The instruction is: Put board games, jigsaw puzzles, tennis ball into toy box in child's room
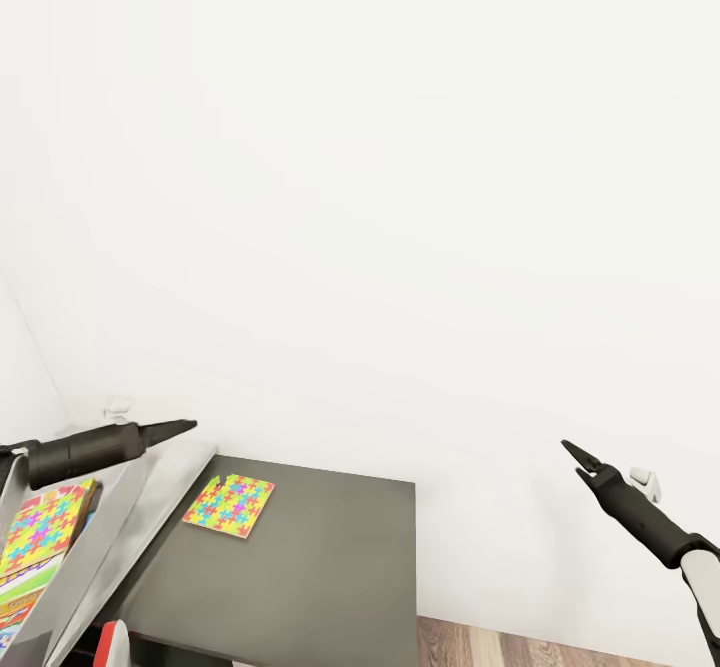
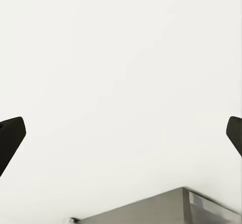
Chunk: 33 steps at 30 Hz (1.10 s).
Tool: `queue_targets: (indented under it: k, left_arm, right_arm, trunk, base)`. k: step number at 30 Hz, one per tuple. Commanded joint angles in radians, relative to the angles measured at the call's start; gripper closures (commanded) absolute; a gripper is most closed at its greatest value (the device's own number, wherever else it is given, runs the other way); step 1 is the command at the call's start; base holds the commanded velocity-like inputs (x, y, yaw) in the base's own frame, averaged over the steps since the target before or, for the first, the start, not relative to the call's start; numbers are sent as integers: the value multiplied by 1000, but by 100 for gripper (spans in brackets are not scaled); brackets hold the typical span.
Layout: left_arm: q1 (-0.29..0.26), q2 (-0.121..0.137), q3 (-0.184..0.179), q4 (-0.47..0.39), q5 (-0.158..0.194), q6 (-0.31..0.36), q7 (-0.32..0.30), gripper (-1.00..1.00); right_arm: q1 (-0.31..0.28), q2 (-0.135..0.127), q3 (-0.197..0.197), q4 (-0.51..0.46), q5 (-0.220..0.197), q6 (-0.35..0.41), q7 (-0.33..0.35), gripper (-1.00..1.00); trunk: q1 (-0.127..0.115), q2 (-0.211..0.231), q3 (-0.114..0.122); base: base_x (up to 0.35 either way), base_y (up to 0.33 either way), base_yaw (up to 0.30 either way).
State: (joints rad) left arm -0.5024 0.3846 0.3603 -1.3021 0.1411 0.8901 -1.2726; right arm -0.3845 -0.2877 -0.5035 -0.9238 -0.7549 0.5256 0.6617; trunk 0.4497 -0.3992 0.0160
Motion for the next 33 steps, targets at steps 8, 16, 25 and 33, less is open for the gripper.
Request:
queue_targets:
  k: [8,16,25,33]
  left_arm:
    - [-8,-67,-19,61,-3,3,368,-100]
    - [-83,-138,-107,236,-4,-26,653,-100]
    - [-437,-158,-140,702,-14,-87,945,-100]
    - [-494,-220,-158,745,-68,-102,1135,-100]
  right_arm:
    - [-1,-2,24,-10,11,12,-184,-100]
    - [0,-1,59,-11,49,71,-277,-100]
    - [1,-2,108,-81,72,141,-282,-100]
    - [0,-14,113,-121,72,268,-276,-100]
  trunk:
    - [0,-1,0]
    - [0,-1,0]
    - [0,-1,0]
    - [0,-1,0]
  base:
    - [0,0,0]
    - [0,0,0]
    - [0,0,0]
    - [0,0,0]
